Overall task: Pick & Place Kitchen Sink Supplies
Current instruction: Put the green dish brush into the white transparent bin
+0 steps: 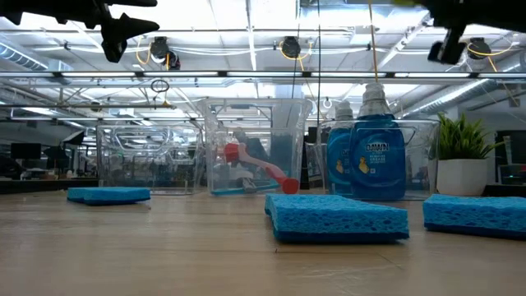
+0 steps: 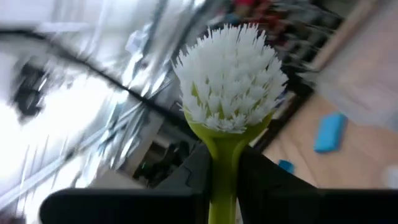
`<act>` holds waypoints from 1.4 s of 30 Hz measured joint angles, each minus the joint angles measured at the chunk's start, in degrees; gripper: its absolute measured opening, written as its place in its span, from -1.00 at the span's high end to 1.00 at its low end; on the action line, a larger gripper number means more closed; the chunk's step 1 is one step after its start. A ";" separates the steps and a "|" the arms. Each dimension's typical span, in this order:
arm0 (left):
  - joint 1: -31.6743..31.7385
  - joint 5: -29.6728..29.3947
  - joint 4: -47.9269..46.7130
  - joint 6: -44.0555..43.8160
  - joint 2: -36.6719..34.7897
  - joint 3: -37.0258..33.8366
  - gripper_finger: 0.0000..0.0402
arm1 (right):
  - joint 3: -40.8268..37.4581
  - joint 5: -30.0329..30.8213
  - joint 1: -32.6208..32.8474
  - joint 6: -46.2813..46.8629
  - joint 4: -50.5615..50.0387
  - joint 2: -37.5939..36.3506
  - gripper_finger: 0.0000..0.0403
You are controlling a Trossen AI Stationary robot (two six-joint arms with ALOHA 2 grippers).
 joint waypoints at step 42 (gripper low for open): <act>0.01 -3.27 -0.04 0.13 -0.02 0.00 0.07 | 11.11 2.09 0.00 -16.70 41.02 35.52 0.82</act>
